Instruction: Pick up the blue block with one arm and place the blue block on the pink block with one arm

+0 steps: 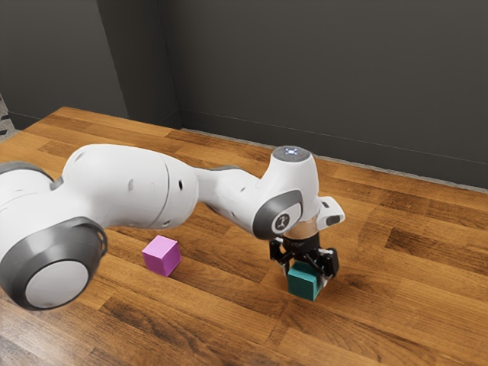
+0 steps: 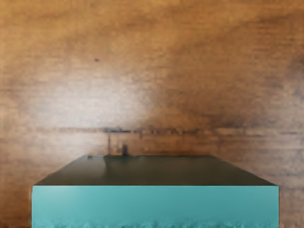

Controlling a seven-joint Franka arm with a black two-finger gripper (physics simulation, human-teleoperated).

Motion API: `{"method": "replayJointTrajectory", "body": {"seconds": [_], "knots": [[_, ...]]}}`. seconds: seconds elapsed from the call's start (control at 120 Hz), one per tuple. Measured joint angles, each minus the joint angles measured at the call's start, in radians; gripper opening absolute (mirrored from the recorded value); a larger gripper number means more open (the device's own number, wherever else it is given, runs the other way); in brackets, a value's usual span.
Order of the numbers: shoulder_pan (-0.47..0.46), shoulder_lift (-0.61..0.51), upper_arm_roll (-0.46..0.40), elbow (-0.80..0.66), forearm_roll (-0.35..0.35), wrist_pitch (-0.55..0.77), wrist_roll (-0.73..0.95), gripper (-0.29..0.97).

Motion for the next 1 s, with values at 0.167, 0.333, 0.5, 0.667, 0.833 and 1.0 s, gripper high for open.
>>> {"method": "replayJointTrajectory", "body": {"seconds": [0.167,0.333,0.5,0.667,0.833,1.0], "knots": [[-0.004,-0.020,0.006,-0.004,0.000,-0.005,0.002,0.66],[-0.004,-0.017,0.006,-0.006,0.000,-0.007,0.003,0.66],[-0.003,-0.014,0.006,-0.007,0.000,-0.007,0.002,0.65],[-0.004,-0.014,0.006,-0.006,0.000,-0.008,0.001,0.50],[-0.003,-0.015,0.006,-0.005,0.001,-0.007,-0.001,0.39],[-0.002,-0.015,0.006,-0.005,0.006,-0.007,-0.007,0.38]]}}
